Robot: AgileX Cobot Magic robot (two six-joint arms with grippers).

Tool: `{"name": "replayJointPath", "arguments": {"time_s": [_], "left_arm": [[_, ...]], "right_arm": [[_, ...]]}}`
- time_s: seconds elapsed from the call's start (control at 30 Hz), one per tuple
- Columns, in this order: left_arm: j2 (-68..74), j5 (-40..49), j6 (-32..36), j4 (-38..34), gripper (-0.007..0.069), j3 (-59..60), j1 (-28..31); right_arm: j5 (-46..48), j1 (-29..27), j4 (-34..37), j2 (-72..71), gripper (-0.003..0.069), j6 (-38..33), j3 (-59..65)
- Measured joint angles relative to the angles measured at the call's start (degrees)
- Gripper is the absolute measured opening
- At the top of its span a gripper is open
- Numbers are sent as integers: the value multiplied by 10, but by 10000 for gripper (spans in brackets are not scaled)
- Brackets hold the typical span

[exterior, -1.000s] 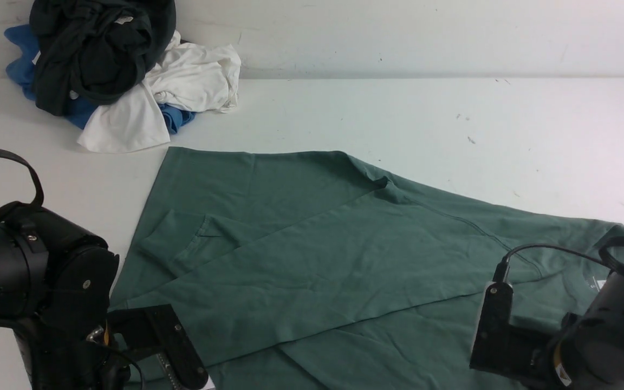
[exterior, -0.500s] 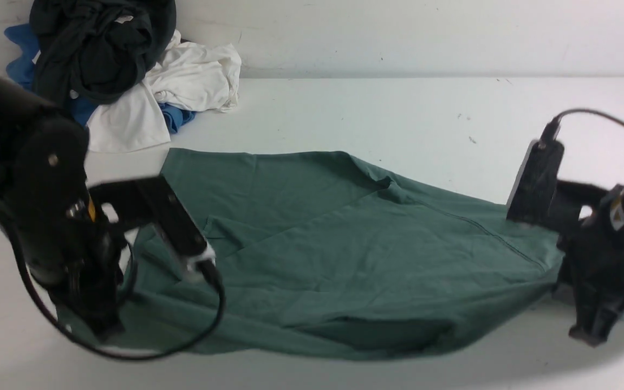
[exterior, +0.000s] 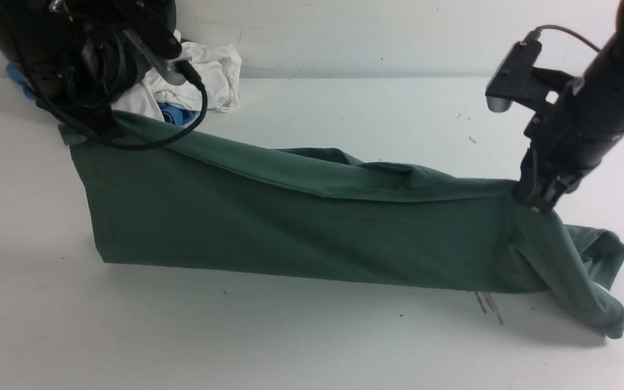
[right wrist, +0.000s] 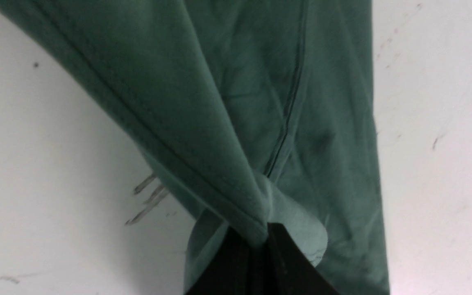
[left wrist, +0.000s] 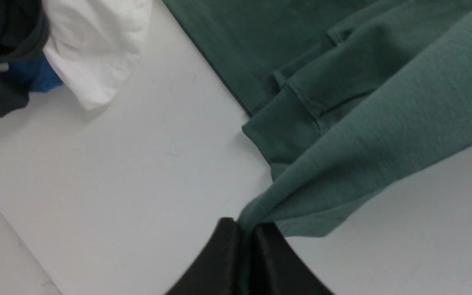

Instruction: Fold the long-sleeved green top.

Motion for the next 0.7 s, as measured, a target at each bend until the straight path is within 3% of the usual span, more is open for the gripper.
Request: {"name": "replayJointPath", "arguments": {"time_s": [0.4, 0.7], "left_arm": [[179, -59, -3, -2, 16, -109, 25], [248, -133, -49, -6, 16, -125, 31]], "right_arm": [[2, -32, 5, 168, 13, 7, -175], [-24, -45, 9, 219, 13, 37, -192]]}}
